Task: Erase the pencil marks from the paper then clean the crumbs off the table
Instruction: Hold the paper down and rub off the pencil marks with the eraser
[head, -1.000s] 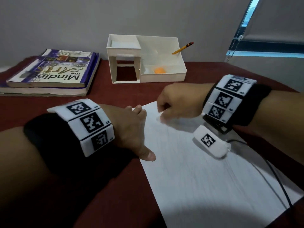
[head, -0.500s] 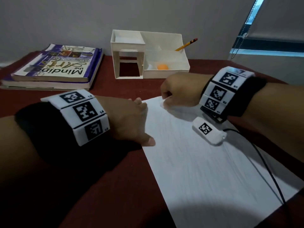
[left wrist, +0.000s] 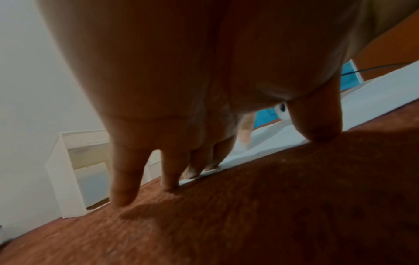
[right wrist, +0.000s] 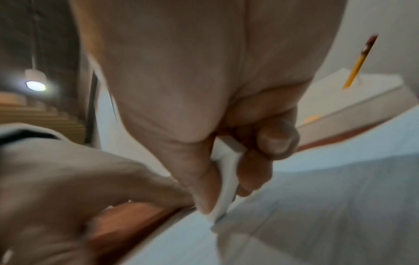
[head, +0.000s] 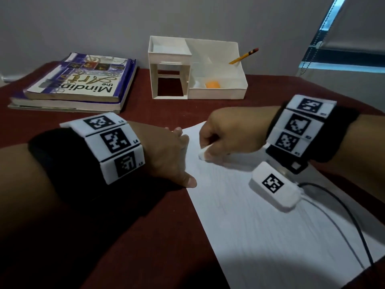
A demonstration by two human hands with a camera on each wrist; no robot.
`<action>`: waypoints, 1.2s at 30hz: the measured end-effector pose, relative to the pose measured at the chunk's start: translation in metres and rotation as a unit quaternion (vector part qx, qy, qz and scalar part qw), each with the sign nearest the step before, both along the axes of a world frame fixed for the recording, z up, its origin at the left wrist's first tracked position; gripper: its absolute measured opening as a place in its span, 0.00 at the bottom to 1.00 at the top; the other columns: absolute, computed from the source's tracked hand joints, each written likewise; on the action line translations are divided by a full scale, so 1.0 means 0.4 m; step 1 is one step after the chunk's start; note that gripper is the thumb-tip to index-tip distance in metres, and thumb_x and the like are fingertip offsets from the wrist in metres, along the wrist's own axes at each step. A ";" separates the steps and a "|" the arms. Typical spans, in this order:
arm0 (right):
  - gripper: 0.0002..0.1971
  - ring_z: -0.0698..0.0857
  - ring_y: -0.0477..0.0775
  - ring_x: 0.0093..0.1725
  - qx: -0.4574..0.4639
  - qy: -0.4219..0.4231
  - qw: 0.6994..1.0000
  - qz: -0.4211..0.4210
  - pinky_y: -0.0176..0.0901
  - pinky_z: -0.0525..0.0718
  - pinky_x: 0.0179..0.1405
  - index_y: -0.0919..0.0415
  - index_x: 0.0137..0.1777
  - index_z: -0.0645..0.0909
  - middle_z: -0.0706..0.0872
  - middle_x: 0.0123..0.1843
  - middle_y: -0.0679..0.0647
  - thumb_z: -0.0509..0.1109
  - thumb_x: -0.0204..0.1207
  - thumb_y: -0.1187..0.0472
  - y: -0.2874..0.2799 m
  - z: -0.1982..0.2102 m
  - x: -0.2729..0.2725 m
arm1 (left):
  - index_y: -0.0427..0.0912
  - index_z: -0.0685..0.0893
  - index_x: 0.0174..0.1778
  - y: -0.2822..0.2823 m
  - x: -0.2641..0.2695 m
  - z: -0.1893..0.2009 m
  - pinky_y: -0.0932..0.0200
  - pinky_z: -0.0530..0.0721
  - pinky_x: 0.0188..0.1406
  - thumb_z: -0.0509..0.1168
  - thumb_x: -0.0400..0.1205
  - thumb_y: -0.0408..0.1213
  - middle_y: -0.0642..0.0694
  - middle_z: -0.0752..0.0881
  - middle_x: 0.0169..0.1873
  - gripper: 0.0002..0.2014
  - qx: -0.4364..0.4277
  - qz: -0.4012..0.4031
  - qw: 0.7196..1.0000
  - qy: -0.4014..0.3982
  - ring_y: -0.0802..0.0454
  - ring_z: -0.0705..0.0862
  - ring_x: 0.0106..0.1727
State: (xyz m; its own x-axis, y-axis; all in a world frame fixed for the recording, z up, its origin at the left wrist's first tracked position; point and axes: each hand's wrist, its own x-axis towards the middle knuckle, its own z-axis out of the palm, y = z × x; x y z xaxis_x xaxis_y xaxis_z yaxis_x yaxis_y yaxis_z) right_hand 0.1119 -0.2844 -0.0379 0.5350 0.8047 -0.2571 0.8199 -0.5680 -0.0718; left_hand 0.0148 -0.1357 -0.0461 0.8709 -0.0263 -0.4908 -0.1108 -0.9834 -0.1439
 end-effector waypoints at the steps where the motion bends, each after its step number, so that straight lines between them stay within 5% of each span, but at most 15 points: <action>1: 0.10 0.82 0.38 0.33 -0.004 0.000 1.000 -0.005 0.32 0.76 0.31 0.50 0.42 0.87 0.86 0.34 0.42 0.74 0.78 0.45 -0.006 0.003 0.006 | 0.42 0.48 0.86 0.001 0.001 0.000 0.41 0.62 0.81 0.59 0.74 0.73 0.45 0.43 0.87 0.54 0.000 -0.001 1.000 -0.003 0.42 0.55 0.86; 5: 0.10 0.85 0.46 0.42 0.001 -0.095 0.995 -0.033 0.39 0.80 0.37 0.52 0.44 0.88 0.87 0.40 0.43 0.72 0.80 0.47 -0.021 0.010 0.037 | 0.43 0.47 0.87 0.001 0.000 -0.001 0.41 0.62 0.81 0.59 0.74 0.73 0.46 0.42 0.87 0.54 0.003 0.002 1.000 -0.001 0.42 0.55 0.86; 10: 0.11 0.85 0.40 0.36 -0.006 -0.009 1.000 -0.024 0.31 0.80 0.33 0.49 0.41 0.87 0.88 0.36 0.42 0.73 0.78 0.44 -0.030 0.012 0.015 | 0.41 0.49 0.86 -0.003 -0.002 0.005 0.40 0.63 0.81 0.60 0.74 0.72 0.44 0.44 0.87 0.53 -0.002 -0.001 1.000 -0.005 0.41 0.55 0.86; 14: 0.10 0.84 0.44 0.42 -0.007 -0.080 0.995 -0.050 0.43 0.84 0.42 0.53 0.45 0.88 0.89 0.42 0.44 0.71 0.80 0.48 -0.052 0.016 0.046 | 0.43 0.48 0.86 0.002 0.000 0.001 0.41 0.60 0.82 0.60 0.74 0.73 0.45 0.42 0.87 0.54 0.000 0.003 1.000 0.003 0.43 0.52 0.86; 19: 0.10 0.83 0.39 0.32 -0.013 0.035 0.999 -0.031 0.34 0.81 0.33 0.49 0.41 0.87 0.89 0.35 0.44 0.74 0.78 0.45 -0.051 0.010 0.010 | 0.45 0.47 0.86 0.009 0.005 -0.003 0.42 0.59 0.82 0.60 0.72 0.74 0.46 0.43 0.87 0.55 0.000 -0.002 1.000 0.004 0.44 0.51 0.86; 23: 0.11 0.84 0.47 0.42 -0.009 -0.100 0.994 -0.049 0.39 0.79 0.36 0.53 0.46 0.88 0.88 0.42 0.45 0.72 0.80 0.47 -0.053 0.012 0.050 | 0.46 0.46 0.87 0.008 0.006 -0.006 0.42 0.58 0.83 0.59 0.72 0.75 0.48 0.43 0.87 0.55 0.003 -0.002 1.000 0.001 0.46 0.50 0.87; 27: 0.11 0.84 0.40 0.34 -0.011 0.012 0.999 -0.047 0.33 0.80 0.32 0.50 0.41 0.87 0.89 0.37 0.44 0.74 0.78 0.44 -0.053 0.011 0.033 | 0.47 0.48 0.86 0.012 0.007 -0.006 0.43 0.59 0.83 0.60 0.71 0.75 0.48 0.44 0.87 0.55 -0.002 0.000 1.000 0.004 0.46 0.51 0.86; 32: 0.09 0.83 0.49 0.41 -0.015 -0.111 0.990 -0.088 0.44 0.81 0.40 0.54 0.44 0.87 0.87 0.42 0.46 0.72 0.80 0.50 -0.079 0.014 0.073 | 0.48 0.49 0.86 0.016 0.012 -0.010 0.42 0.59 0.82 0.60 0.70 0.76 0.50 0.43 0.87 0.55 -0.004 0.001 1.000 0.004 0.47 0.51 0.86; 36: 0.09 0.83 0.44 0.37 -0.012 -0.027 0.998 -0.057 0.40 0.82 0.35 0.52 0.42 0.86 0.87 0.37 0.45 0.72 0.79 0.49 -0.074 0.008 0.024 | 0.48 0.48 0.86 0.023 0.012 -0.009 0.42 0.60 0.82 0.60 0.70 0.76 0.51 0.42 0.87 0.56 -0.009 -0.003 1.000 0.005 0.47 0.51 0.86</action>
